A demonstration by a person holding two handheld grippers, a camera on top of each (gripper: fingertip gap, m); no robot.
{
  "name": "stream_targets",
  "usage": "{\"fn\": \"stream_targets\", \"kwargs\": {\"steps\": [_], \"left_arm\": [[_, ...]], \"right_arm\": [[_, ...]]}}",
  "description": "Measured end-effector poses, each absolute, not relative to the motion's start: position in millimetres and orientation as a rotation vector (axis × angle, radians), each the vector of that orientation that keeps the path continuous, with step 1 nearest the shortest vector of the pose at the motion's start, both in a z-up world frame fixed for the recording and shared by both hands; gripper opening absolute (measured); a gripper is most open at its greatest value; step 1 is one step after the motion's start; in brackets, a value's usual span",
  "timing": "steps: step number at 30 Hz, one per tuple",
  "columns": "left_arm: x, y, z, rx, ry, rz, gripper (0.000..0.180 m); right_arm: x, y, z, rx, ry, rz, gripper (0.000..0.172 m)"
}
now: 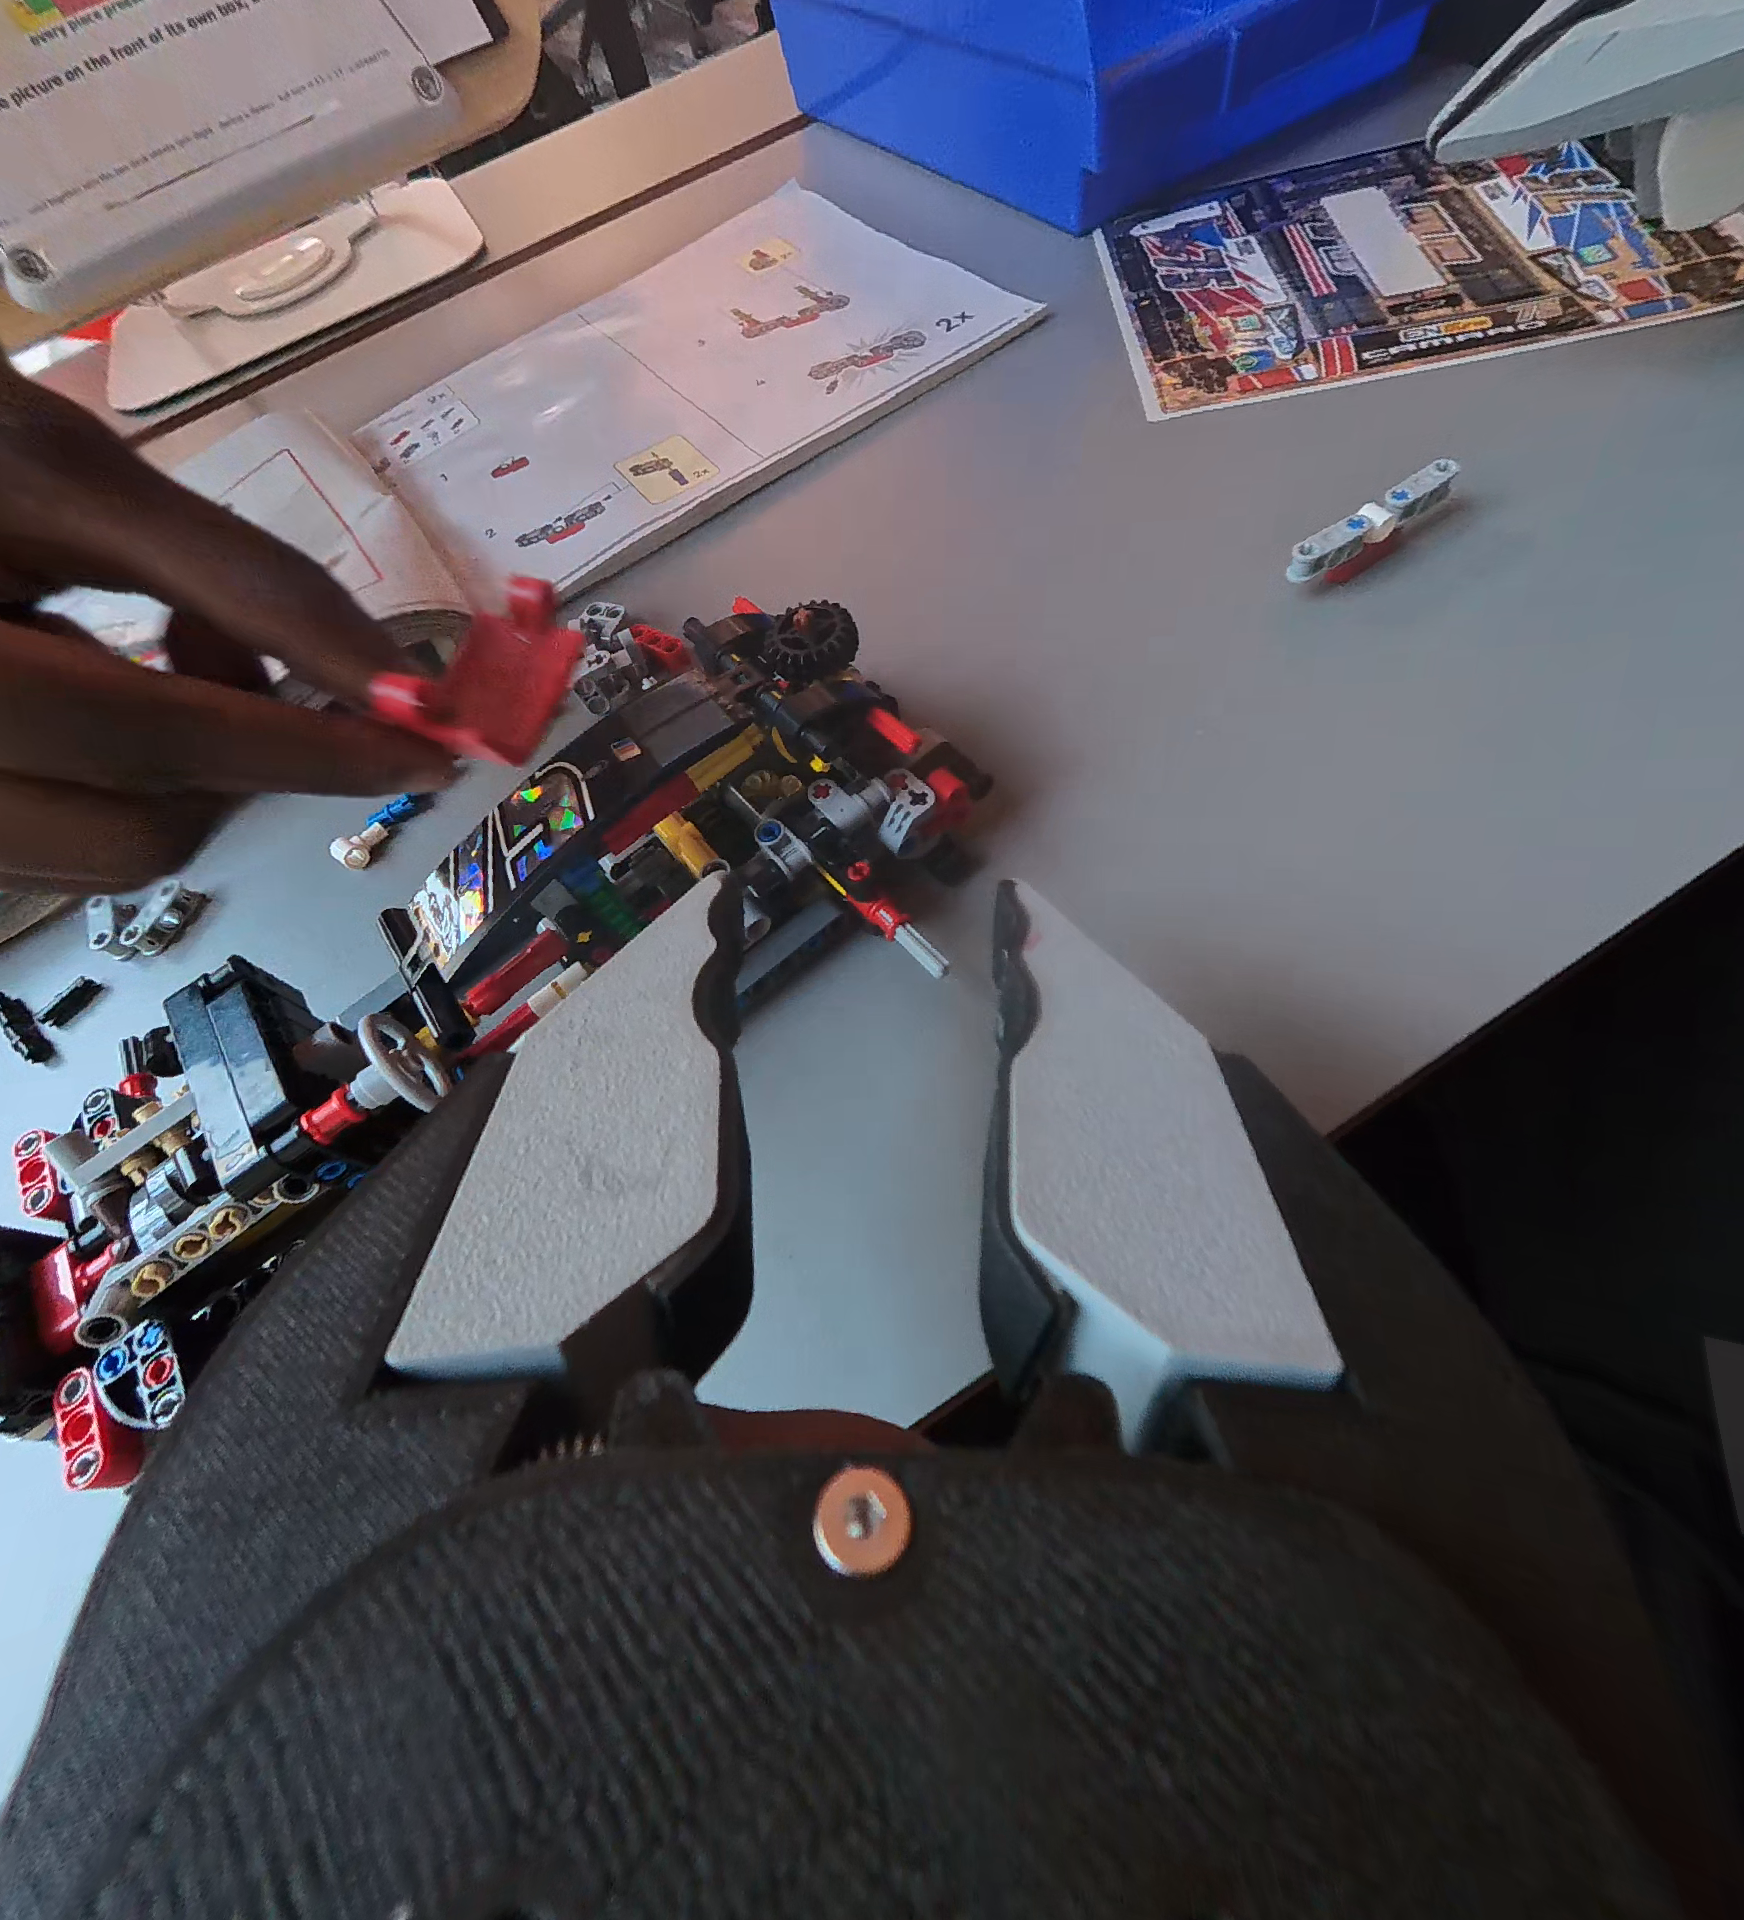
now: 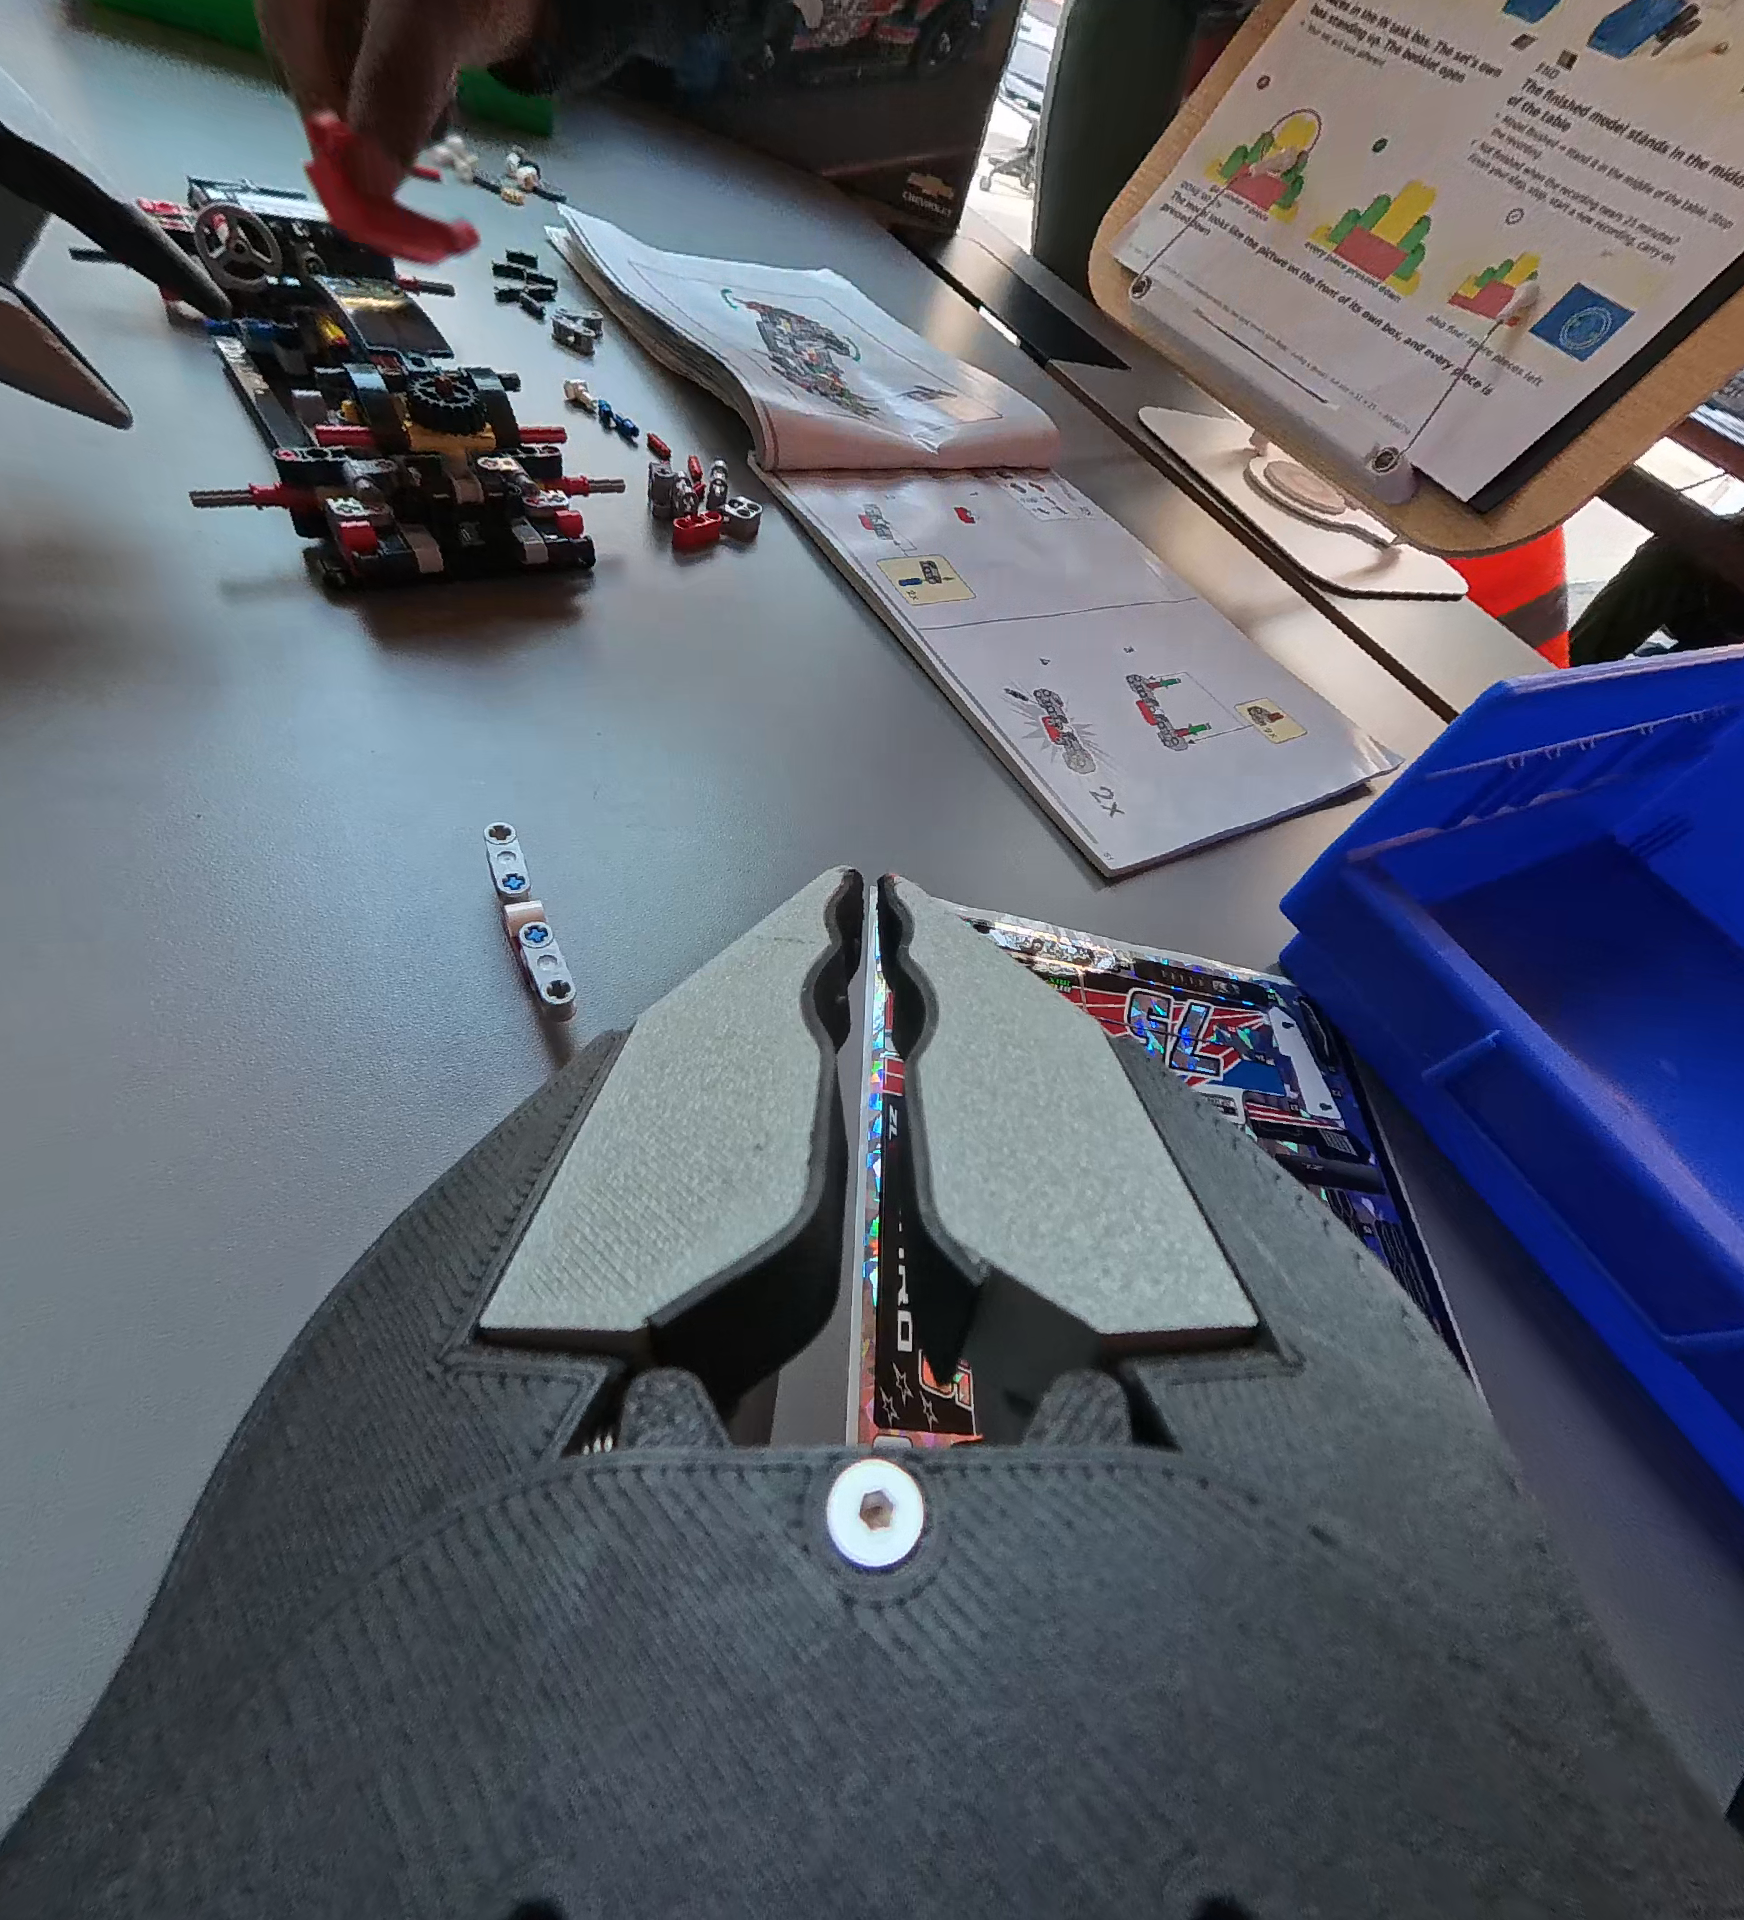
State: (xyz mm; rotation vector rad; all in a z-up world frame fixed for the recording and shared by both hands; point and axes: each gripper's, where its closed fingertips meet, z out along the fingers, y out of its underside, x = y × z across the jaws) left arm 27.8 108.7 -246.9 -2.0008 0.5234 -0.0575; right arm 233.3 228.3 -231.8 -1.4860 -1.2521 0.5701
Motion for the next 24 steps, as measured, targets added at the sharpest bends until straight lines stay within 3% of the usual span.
{"fn": "stream_targets", "kwargs": {"steps": [24], "left_arm": [[10,109,-263,-2.052,0.565,0.021,0.038]], "right_arm": [[233,228,-232,-1.485,-1.255,0.567,0.0]]}}
